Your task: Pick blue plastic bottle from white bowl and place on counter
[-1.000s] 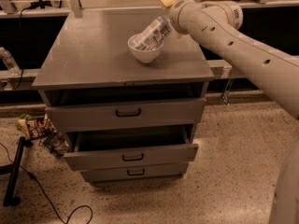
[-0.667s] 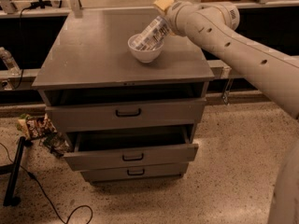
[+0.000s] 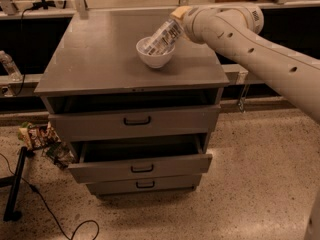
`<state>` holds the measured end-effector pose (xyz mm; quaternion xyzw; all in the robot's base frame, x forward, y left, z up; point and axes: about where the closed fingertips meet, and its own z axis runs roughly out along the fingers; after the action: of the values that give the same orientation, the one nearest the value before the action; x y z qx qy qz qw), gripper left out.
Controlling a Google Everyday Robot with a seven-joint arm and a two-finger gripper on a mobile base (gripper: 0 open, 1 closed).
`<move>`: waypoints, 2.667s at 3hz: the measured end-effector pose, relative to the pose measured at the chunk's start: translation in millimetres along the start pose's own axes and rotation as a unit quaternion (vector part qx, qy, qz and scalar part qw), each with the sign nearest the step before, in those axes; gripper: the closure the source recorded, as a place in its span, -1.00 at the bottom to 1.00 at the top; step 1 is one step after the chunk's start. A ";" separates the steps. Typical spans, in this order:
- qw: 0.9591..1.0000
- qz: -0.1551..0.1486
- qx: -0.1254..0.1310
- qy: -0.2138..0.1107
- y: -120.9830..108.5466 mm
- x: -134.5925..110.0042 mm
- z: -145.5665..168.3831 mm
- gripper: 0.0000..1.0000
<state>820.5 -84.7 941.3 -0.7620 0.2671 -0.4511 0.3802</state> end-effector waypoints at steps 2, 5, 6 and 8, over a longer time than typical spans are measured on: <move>0.998 -0.006 0.030 0.051 -30.1 30.1 -6.3 1.00; 0.978 0.046 0.071 0.189 -72.0 149.2 -42.3 1.00; 0.978 0.051 0.063 0.191 -60.3 141.5 -64.5 1.00; 0.987 -0.001 0.024 0.159 -22.2 107.2 -77.0 1.00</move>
Offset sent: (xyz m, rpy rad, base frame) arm 0.0154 -0.0101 0.0743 0.2520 -0.2455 -0.2902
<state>801.6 -178.5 1034.9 -0.6715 0.3125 -0.5731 0.3508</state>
